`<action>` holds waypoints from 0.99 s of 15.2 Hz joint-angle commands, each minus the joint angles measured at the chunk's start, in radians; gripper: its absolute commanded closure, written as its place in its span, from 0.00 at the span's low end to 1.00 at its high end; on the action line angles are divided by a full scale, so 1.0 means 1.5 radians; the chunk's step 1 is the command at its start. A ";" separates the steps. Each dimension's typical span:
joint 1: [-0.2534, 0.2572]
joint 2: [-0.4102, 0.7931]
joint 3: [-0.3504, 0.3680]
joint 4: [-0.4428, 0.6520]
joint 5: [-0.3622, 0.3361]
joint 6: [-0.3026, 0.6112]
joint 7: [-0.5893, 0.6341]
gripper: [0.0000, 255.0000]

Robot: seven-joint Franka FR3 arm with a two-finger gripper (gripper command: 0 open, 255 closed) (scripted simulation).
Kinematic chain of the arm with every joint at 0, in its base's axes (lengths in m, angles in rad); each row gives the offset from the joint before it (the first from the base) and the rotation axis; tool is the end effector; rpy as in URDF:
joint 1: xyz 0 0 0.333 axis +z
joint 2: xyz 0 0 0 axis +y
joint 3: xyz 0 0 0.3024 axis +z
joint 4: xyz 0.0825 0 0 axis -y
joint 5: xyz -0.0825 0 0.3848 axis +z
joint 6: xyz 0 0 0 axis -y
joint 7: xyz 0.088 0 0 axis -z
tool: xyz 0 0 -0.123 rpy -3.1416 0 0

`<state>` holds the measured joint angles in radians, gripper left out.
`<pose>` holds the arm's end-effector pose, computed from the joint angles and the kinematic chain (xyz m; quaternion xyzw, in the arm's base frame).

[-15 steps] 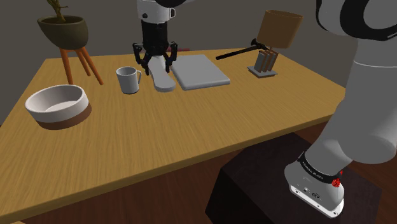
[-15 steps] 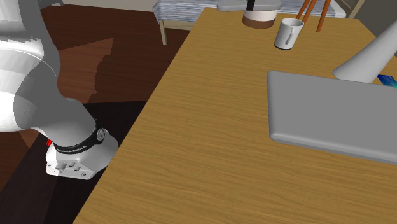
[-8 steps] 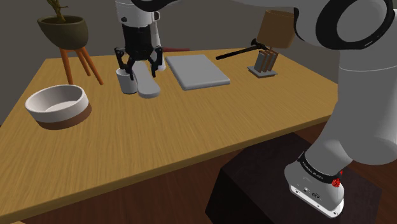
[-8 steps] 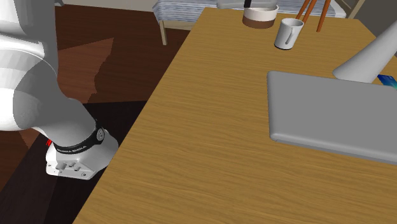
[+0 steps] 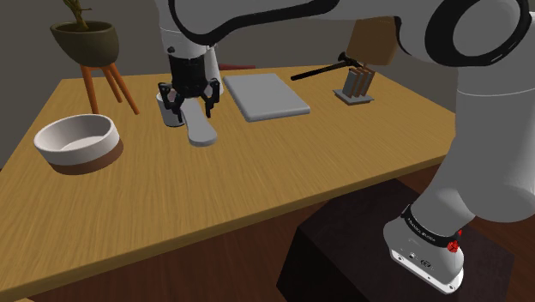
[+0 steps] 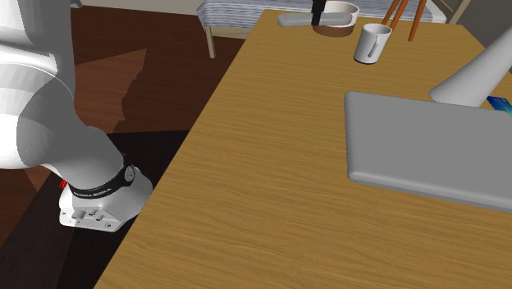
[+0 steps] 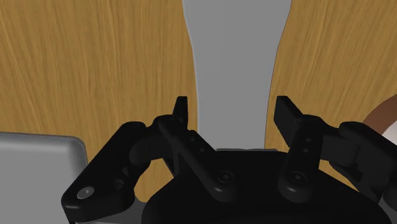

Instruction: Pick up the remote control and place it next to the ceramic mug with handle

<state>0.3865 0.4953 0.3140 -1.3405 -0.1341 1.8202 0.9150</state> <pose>0.5627 0.4067 0.4266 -0.9940 0.1087 0.0035 0.0087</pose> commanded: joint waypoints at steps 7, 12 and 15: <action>-0.003 0.012 -0.003 -0.054 -0.005 0.065 0.003 1.00; -0.003 0.022 -0.005 -0.082 -0.009 0.104 0.005 1.00; -0.003 0.031 -0.007 -0.097 -0.012 0.127 0.007 1.00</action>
<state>0.3817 0.5355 0.3048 -1.4813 -0.1498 1.9992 0.9252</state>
